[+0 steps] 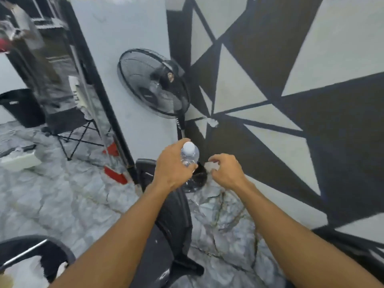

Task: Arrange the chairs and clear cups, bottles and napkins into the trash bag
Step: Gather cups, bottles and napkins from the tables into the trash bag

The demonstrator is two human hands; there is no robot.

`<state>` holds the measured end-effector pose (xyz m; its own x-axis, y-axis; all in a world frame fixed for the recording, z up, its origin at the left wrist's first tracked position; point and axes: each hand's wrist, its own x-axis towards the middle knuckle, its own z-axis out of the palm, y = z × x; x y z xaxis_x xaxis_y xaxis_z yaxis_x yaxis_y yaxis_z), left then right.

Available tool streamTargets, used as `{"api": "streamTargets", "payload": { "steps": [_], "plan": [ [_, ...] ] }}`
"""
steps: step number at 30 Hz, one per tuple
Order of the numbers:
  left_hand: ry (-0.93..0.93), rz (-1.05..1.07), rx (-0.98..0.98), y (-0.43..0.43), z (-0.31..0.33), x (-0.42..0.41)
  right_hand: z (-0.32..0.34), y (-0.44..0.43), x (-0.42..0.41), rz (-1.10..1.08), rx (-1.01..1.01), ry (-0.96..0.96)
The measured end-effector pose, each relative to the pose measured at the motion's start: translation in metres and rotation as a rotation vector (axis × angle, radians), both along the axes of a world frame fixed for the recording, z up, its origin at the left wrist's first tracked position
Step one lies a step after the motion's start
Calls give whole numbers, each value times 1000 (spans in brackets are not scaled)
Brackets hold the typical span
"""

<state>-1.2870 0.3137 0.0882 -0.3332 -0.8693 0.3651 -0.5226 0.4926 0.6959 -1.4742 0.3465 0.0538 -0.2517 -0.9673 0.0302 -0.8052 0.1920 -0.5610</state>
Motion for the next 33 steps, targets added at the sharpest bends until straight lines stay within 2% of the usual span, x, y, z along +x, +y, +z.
{"api": "streamTargets", "payload": {
  "steps": [10,16,21,25,33],
  "plan": [
    [-185,-459,180,121,-87,-316,-76,221,-277,-448,220,-148],
    [-311,-713,325,223,-143,-450,-126,350,-374,-718,292,-249],
    [-440,-811,422,281,-165,-518,-150,424,-416,-887,357,-308],
    [-428,-778,449,303,-175,-556,-163,456,-437,-959,362,-334],
    [-487,-779,409,297,-173,-547,-162,432,-444,-900,303,-350]
  ]
}}
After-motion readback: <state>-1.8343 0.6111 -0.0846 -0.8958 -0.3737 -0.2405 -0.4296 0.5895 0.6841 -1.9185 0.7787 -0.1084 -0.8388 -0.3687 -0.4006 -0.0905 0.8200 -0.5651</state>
